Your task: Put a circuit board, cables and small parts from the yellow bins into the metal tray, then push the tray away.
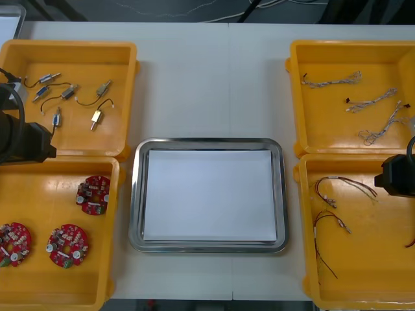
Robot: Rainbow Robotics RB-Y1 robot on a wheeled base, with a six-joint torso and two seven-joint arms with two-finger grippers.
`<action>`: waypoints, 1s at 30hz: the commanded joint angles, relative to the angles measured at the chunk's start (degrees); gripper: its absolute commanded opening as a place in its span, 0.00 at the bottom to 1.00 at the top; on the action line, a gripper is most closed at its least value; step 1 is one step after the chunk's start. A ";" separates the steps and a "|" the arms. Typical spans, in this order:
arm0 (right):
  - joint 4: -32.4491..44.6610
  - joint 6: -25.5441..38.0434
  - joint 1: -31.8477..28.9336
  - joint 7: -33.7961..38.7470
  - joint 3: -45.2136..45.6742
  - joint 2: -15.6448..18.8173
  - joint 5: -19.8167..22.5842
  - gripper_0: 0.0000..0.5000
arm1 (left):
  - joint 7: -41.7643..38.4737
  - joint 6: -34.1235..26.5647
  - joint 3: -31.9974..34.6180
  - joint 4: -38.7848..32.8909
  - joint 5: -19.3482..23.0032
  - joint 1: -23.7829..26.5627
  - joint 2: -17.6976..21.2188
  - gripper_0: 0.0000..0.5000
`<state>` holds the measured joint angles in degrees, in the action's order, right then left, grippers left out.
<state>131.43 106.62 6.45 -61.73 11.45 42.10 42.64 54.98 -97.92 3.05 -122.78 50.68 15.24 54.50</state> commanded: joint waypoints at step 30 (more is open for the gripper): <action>1.81 -0.45 -0.56 -2.25 1.73 -0.18 -0.46 1.00 | -1.28 0.10 1.87 -1.58 0.38 -0.82 2.37 1.00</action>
<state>131.43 106.62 6.45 -61.73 11.45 42.10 42.64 54.98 -97.92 3.05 -122.78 50.68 15.24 54.50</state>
